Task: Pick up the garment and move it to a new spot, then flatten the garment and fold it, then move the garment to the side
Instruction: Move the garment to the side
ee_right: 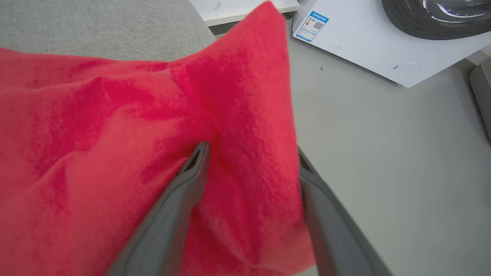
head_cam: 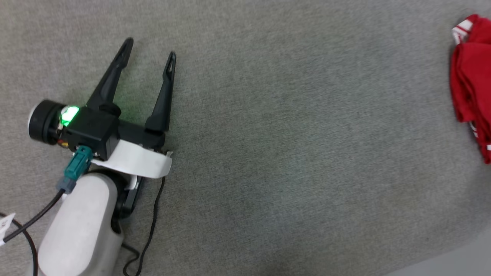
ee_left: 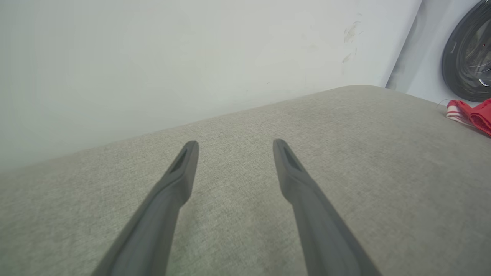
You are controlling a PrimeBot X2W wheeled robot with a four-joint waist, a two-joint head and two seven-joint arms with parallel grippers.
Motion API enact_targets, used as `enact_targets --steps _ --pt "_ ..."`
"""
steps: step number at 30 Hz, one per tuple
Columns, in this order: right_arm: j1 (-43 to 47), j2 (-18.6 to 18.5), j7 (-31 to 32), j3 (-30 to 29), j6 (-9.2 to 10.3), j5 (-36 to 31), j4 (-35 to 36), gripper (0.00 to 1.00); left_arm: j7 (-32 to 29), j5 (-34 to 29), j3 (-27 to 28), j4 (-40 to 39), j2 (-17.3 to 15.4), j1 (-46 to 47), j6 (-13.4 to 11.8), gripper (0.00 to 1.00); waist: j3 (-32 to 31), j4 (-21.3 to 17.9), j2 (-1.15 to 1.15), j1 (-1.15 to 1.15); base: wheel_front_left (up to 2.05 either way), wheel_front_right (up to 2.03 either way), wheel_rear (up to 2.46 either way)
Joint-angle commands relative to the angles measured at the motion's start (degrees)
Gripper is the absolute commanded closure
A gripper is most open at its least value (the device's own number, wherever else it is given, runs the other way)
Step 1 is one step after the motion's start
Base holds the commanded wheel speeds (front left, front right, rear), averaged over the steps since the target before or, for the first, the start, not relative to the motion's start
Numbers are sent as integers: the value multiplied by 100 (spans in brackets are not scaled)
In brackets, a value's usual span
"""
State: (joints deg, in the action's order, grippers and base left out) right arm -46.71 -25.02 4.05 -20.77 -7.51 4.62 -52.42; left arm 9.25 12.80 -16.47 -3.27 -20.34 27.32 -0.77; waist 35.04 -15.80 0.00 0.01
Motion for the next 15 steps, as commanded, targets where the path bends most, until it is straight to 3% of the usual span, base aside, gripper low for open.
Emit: enact_targets --steps 1,8,15 --pt "-66 -36 -86 -26 4 -83 -37 0 30 22 15 32 -8 -104 -34 0 -179 -49 0 -1 0 0 0" --pt "169 -149 -347 393 4 -378 -73 0 232 258 121 335 131 -690 -228 0 -1098 -63 0 -1 0 0 0" --pt "703 87 -485 1465 4 147 369 0 404 565 204 678 399 -1378 -407 0 -2123 142 0 -1 0 0 0"
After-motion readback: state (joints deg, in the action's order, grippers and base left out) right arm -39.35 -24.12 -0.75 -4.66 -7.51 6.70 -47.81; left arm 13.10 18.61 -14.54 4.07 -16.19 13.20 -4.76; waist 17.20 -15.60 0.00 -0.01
